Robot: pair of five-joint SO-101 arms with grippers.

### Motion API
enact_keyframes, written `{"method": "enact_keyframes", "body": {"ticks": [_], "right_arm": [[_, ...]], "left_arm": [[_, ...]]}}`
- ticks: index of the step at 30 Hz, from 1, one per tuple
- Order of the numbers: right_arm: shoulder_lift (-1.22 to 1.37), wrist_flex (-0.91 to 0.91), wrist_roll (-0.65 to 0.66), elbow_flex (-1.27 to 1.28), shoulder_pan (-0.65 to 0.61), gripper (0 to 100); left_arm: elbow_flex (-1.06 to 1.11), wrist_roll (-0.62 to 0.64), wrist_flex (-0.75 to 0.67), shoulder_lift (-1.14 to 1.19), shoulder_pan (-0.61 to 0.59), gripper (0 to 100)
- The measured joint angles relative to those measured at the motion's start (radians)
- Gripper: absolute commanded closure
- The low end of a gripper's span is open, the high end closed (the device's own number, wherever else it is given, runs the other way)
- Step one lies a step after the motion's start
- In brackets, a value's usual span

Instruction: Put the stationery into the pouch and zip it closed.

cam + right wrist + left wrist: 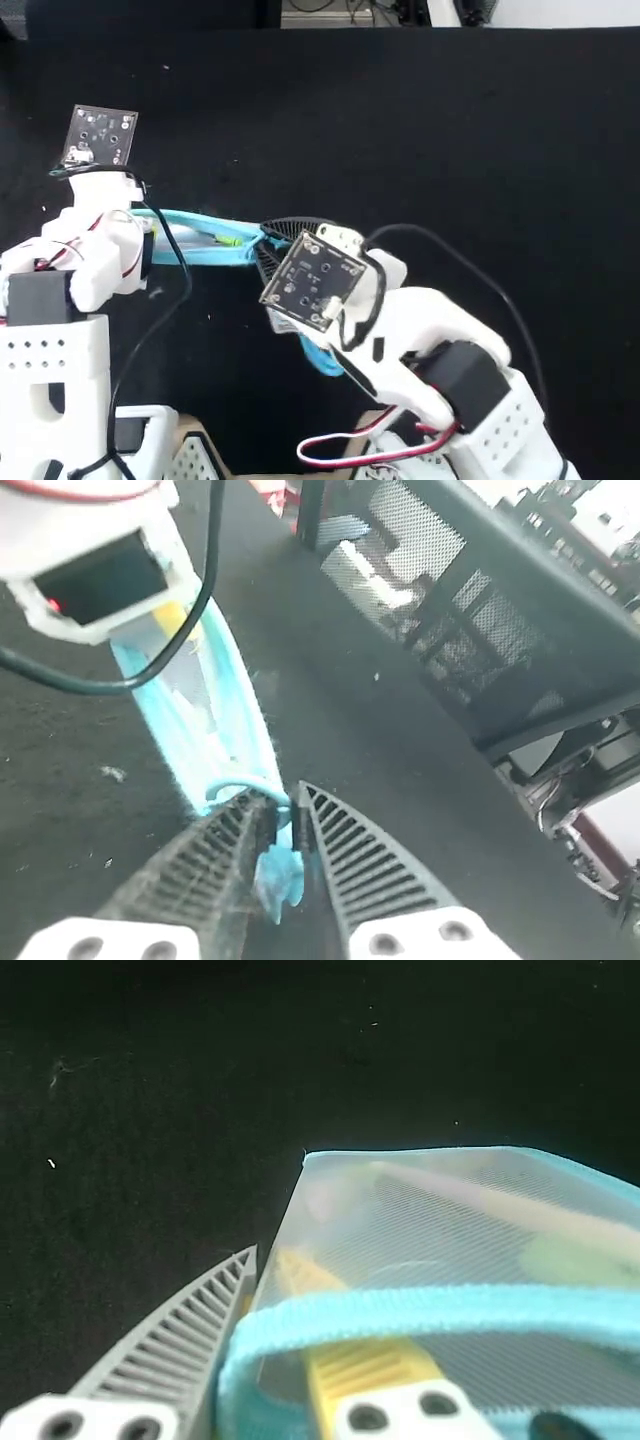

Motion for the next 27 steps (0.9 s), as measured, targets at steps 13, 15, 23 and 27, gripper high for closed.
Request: {"method": "enact_keyframes", "body": {"ticks": [13,15,23,27], "right_arm": [[0.115,-0.133,0.0,-0.006,0.0,98.8],[0.135,-0.16,0.0,-0.006,0.0,98.8],[0.153,-0.173,0.0,-0.058,-0.029,98.8],[0.16,-0.173,0.0,-0.071,-0.029,98.8]], "left_arm": [[0.003,0.0,-0.002,0.0,0.031,97],[0.009,0.0,-0.008,0.0,0.04,97],[0.021,0.002,-0.029,0.0,0.051,97],[0.023,0.023,-0.032,0.0,0.054,97]]}}
